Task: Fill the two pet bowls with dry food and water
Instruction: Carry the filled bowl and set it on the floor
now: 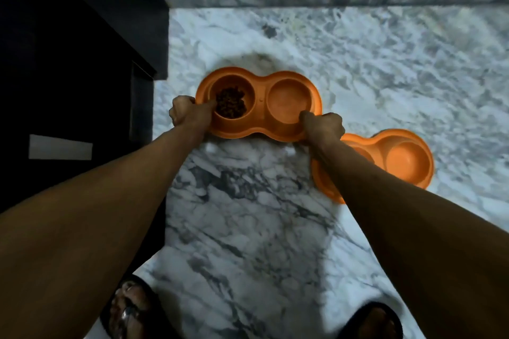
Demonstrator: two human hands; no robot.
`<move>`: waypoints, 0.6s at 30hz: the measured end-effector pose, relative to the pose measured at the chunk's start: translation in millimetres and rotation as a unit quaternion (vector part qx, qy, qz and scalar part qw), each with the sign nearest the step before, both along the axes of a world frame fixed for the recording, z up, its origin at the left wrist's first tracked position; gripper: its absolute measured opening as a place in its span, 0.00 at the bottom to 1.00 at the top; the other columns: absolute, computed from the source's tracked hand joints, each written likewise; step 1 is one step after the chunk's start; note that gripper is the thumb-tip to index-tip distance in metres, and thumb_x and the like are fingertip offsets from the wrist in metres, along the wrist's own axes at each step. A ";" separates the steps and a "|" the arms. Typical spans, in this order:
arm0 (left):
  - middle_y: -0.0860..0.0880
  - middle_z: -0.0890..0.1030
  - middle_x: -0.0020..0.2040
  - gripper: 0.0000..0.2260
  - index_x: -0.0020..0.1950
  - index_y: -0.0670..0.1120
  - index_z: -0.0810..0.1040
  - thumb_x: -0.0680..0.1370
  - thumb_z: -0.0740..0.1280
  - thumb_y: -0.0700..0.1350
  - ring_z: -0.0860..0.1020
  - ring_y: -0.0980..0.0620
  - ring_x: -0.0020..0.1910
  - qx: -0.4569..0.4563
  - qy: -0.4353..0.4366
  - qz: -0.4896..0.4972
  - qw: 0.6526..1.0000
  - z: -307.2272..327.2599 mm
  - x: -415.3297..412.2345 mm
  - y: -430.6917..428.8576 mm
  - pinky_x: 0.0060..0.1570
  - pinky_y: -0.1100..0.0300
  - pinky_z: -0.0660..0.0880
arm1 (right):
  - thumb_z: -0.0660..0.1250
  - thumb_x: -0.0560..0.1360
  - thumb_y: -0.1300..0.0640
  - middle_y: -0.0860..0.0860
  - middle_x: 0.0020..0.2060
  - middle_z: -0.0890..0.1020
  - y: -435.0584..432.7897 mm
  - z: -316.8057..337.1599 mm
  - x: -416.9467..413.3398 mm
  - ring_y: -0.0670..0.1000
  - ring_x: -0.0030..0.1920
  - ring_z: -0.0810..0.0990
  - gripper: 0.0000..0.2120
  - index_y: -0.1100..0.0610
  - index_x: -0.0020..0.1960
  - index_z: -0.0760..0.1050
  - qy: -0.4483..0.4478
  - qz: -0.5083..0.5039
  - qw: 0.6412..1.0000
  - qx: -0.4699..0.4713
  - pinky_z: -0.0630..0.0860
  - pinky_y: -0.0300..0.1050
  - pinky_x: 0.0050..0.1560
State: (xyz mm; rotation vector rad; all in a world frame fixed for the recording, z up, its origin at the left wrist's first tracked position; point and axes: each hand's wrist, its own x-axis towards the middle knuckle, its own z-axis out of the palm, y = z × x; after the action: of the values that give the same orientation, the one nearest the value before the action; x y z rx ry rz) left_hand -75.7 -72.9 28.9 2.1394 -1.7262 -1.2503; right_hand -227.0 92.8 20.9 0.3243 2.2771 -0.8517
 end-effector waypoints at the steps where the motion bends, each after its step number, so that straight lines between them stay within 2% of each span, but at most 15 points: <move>1: 0.43 0.80 0.47 0.15 0.32 0.47 0.72 0.70 0.75 0.50 0.80 0.44 0.47 0.002 0.000 0.000 1.000 -3.7 0.9 0.4 0.48 0.51 0.81 | 0.69 0.67 0.44 0.60 0.55 0.82 0.0 -1.9 1.3 0.62 0.59 0.80 0.27 0.63 0.58 0.78 0.004 0.004 1.000 0.007 0.78 0.48 0.55; 3: 0.43 0.79 0.46 0.14 0.32 0.46 0.73 0.71 0.75 0.50 0.80 0.45 0.44 0.010 -0.002 -0.001 1.000 -10.6 2.8 1.2 0.46 0.50 0.82 | 0.69 0.72 0.47 0.60 0.57 0.82 2.1 -9.3 1.2 0.61 0.61 0.78 0.24 0.63 0.60 0.78 0.008 0.011 1.000 0.025 0.74 0.47 0.51; 5: 0.44 0.79 0.44 0.14 0.33 0.45 0.73 0.72 0.75 0.49 0.79 0.46 0.42 0.014 -0.007 -0.004 1.000 -15.2 3.8 1.9 0.44 0.52 0.82 | 0.69 0.72 0.48 0.60 0.58 0.81 4.4 -15.4 1.5 0.61 0.62 0.77 0.24 0.63 0.61 0.77 0.006 0.014 0.999 0.031 0.73 0.47 0.51; 8: 0.44 0.79 0.43 0.14 0.33 0.46 0.72 0.72 0.75 0.48 0.80 0.46 0.43 0.017 -0.004 0.004 1.000 -19.7 3.9 2.0 0.44 0.52 0.82 | 0.69 0.73 0.49 0.60 0.57 0.81 4.4 -18.5 3.4 0.61 0.60 0.78 0.22 0.64 0.60 0.77 0.005 0.022 0.999 0.036 0.72 0.47 0.46; 11: 0.43 0.81 0.45 0.13 0.34 0.46 0.73 0.72 0.75 0.48 0.82 0.44 0.45 0.024 -0.008 0.006 1.000 -26.0 5.3 2.4 0.46 0.50 0.82 | 0.69 0.72 0.51 0.60 0.57 0.80 4.1 -22.3 6.6 0.61 0.59 0.78 0.21 0.64 0.59 0.77 0.006 0.014 0.999 0.028 0.78 0.51 0.52; 14: 0.41 0.82 0.45 0.13 0.35 0.45 0.74 0.72 0.75 0.48 0.83 0.41 0.46 0.030 -0.014 0.010 0.999 -33.1 8.8 4.0 0.48 0.45 0.82 | 0.69 0.72 0.52 0.61 0.58 0.79 4.9 -25.9 9.3 0.62 0.60 0.77 0.21 0.64 0.59 0.76 0.013 0.015 0.999 0.025 0.78 0.53 0.57; 16: 0.39 0.83 0.47 0.12 0.37 0.44 0.75 0.72 0.75 0.48 0.83 0.40 0.48 0.029 -0.015 0.011 0.999 -36.7 10.2 5.5 0.49 0.45 0.82 | 0.69 0.73 0.51 0.61 0.58 0.79 5.3 -26.5 9.4 0.61 0.62 0.76 0.21 0.64 0.60 0.75 0.010 0.029 0.999 0.027 0.76 0.51 0.56; 18: 0.37 0.83 0.51 0.13 0.43 0.42 0.77 0.72 0.75 0.50 0.82 0.40 0.52 0.029 -0.018 0.007 0.999 -35.1 8.2 9.1 0.51 0.47 0.81 | 0.70 0.73 0.50 0.61 0.58 0.80 5.9 -23.4 7.5 0.61 0.62 0.77 0.22 0.64 0.60 0.76 0.001 0.031 0.999 0.027 0.77 0.49 0.53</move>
State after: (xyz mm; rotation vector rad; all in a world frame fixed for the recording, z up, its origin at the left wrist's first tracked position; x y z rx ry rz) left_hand -67.5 -63.8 -6.2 2.2143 -1.7068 -1.2813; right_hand -219.5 98.6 -2.4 0.2750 2.3032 -0.7616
